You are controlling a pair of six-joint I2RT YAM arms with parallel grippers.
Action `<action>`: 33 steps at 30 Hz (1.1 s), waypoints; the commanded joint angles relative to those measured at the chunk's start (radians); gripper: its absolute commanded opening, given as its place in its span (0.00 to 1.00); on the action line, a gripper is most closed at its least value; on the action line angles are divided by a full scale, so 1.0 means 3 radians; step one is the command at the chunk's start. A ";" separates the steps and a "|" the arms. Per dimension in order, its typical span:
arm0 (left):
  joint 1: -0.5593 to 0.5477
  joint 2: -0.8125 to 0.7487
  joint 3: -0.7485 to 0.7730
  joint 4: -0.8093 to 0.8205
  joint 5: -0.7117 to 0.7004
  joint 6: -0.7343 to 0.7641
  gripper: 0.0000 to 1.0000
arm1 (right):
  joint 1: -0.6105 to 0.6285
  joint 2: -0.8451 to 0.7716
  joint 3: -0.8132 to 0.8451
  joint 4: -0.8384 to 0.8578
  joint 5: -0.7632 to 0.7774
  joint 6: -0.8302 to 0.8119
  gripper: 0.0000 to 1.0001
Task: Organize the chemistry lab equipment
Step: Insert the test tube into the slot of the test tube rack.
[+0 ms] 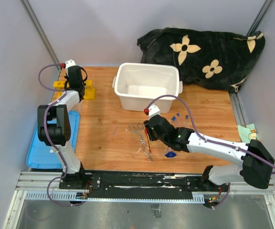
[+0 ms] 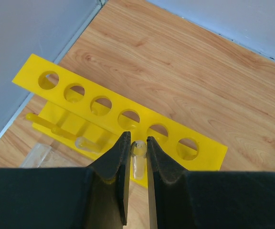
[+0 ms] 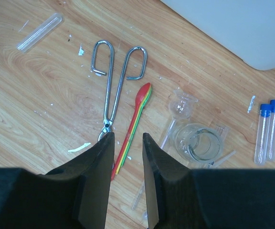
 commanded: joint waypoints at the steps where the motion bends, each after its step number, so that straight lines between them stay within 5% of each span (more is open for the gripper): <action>1: 0.0022 0.0119 0.0010 -0.0078 -0.0042 -0.0049 0.00 | -0.0063 -0.0068 -0.0059 0.0042 0.0009 -0.0003 0.31; 7: 0.0022 0.0120 0.0026 -0.0137 -0.0012 -0.0114 0.07 | -0.0071 -0.0088 -0.0073 0.0044 0.0007 -0.0006 0.31; 10: 0.0022 0.0092 0.0027 -0.0161 0.0026 -0.0155 0.24 | -0.0074 -0.0093 -0.0072 0.0044 0.0002 0.0001 0.31; 17: 0.0022 -0.0053 0.0037 -0.0247 0.0143 -0.0249 0.44 | -0.0072 -0.0085 -0.0070 0.0049 -0.0041 0.0020 0.31; 33: 0.0022 -0.1220 -0.0205 -0.0641 0.0910 -0.0712 0.59 | -0.0066 -0.0082 0.0069 -0.0046 -0.0198 0.0119 0.32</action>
